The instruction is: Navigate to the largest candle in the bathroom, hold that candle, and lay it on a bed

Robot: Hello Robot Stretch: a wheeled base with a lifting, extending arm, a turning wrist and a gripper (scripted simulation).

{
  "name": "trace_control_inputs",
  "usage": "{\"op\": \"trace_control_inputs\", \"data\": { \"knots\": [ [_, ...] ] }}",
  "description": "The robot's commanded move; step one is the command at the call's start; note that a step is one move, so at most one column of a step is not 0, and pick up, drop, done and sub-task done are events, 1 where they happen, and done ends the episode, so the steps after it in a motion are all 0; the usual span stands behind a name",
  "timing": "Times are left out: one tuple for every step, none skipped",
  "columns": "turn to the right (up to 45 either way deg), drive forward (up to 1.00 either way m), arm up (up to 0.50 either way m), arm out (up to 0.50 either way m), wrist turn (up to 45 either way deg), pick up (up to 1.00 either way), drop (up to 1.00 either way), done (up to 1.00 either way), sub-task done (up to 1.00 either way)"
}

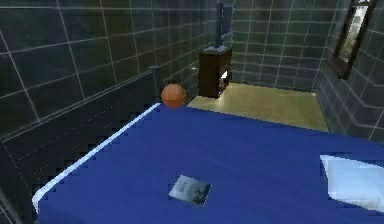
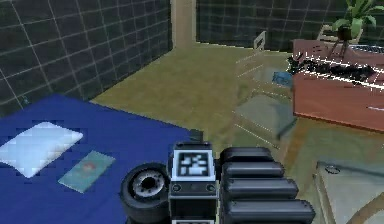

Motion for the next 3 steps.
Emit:
{"op": "trace_control_inputs", "data": {
  "knots": [
    [-45.0,0.0,0.0,0.0,0.0,0.0,0.0,0.0,0.0],
    [-45.0,0.0,0.0,0.0,0.0,0.0,0.0,0.0,0.0],
    [-36.0,0.0,0.0,0.0,0.0,0.0,0.0,0.0,0.0]
  ]
}}
